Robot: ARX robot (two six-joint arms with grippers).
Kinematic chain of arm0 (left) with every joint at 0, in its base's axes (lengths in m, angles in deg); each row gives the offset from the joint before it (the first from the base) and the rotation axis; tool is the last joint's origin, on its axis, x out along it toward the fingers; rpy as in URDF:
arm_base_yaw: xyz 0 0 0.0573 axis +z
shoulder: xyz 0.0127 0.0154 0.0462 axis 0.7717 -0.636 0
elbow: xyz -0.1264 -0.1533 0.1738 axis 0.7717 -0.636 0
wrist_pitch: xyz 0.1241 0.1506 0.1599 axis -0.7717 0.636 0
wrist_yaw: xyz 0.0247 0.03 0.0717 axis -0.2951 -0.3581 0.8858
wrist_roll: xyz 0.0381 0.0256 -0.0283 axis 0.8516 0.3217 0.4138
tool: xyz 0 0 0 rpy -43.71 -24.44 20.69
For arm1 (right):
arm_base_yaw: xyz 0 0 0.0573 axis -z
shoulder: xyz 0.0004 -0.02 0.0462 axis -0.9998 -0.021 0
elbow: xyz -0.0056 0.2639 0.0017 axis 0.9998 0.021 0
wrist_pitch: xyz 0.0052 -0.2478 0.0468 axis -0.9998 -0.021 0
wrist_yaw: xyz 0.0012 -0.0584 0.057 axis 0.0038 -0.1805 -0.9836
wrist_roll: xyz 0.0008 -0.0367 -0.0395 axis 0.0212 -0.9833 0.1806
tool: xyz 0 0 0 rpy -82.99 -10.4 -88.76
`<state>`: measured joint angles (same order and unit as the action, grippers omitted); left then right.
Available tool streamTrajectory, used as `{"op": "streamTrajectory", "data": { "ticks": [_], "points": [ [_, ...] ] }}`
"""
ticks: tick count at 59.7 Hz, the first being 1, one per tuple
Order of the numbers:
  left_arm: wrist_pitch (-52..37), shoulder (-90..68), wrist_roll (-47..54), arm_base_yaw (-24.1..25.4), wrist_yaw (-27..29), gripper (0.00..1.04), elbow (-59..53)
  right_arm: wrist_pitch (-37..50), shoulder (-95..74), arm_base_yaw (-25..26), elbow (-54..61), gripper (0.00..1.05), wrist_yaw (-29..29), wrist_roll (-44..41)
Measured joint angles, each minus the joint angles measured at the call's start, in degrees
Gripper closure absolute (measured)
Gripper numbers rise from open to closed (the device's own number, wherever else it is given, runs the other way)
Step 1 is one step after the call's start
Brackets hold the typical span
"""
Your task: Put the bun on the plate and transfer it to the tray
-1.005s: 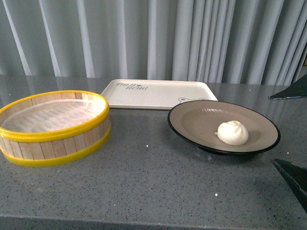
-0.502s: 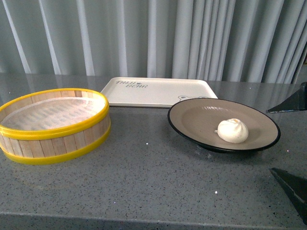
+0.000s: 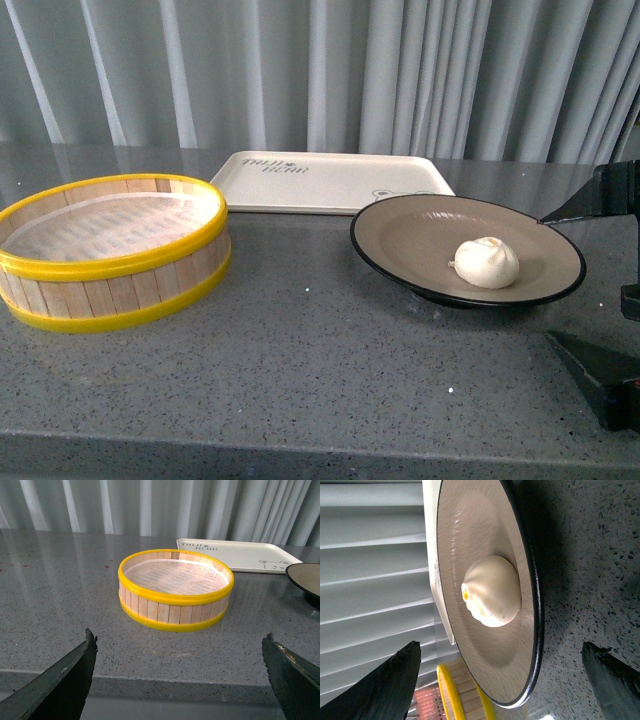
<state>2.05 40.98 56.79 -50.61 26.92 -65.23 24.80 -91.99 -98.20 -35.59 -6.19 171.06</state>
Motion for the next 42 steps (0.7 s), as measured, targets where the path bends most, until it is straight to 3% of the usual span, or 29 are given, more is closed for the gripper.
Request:
{"op": "streamTrajectory", "data": {
  "ticks": [30,42],
  "points": [
    [0.0,0.0,0.0,0.0,0.0,0.07,0.0,0.09,-5.86,1.62,-3.8,0.11,-1.81,-2.19],
    [0.0,0.0,0.0,0.0,0.0,0.07,0.0,0.11,-6.69,1.62,-4.13,0.43,-2.47,-2.62]
  ]
}}
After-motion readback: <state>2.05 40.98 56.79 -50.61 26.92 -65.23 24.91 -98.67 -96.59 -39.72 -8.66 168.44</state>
